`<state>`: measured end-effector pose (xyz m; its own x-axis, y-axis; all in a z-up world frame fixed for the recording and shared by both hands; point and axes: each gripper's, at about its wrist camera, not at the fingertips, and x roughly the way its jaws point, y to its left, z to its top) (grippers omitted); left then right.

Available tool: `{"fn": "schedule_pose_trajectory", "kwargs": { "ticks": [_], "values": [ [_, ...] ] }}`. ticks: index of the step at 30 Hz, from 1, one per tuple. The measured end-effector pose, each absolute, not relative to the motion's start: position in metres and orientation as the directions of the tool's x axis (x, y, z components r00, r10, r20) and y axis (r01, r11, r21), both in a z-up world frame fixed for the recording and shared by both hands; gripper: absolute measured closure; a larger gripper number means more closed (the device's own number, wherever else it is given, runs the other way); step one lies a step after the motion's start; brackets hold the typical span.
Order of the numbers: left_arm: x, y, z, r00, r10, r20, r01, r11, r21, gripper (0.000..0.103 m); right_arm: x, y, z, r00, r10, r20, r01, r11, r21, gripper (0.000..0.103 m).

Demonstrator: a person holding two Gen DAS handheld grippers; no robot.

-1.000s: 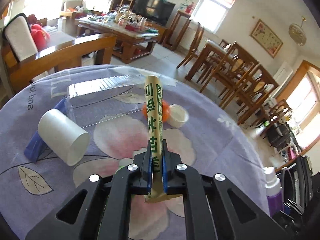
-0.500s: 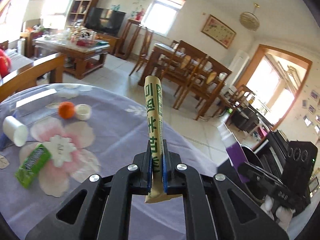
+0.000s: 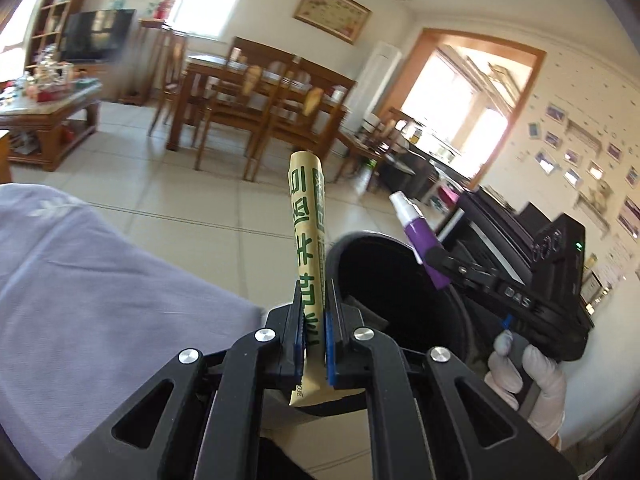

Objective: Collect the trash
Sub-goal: 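Carry the drink carton and spray bottle in both grippers over the bin, then open both grippers to drop the carton and spray bottle into the bin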

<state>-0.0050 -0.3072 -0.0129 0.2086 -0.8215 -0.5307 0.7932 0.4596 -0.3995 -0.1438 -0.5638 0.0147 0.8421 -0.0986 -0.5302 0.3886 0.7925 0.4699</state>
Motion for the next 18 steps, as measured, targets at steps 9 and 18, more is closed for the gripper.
{"fn": "schedule_pose_trajectory", "kwargs": {
  "ticks": [9, 18],
  "values": [
    [-0.035, -0.399, -0.053, 0.005, -0.816, -0.577, 0.818, 0.335, -0.467, 0.094, -0.180, -0.622, -0.031, 0.710, -0.235, -0.663, 0.613, 0.669, 0.420, 0.077],
    [-0.038, -0.417, -0.078, -0.010, -0.763, -0.646, 0.813, 0.369, -0.449, 0.091, -0.179, -0.638, -0.057, 0.677, -0.220, -0.703, 0.640, 0.647, 0.414, 0.077]
  ]
}}
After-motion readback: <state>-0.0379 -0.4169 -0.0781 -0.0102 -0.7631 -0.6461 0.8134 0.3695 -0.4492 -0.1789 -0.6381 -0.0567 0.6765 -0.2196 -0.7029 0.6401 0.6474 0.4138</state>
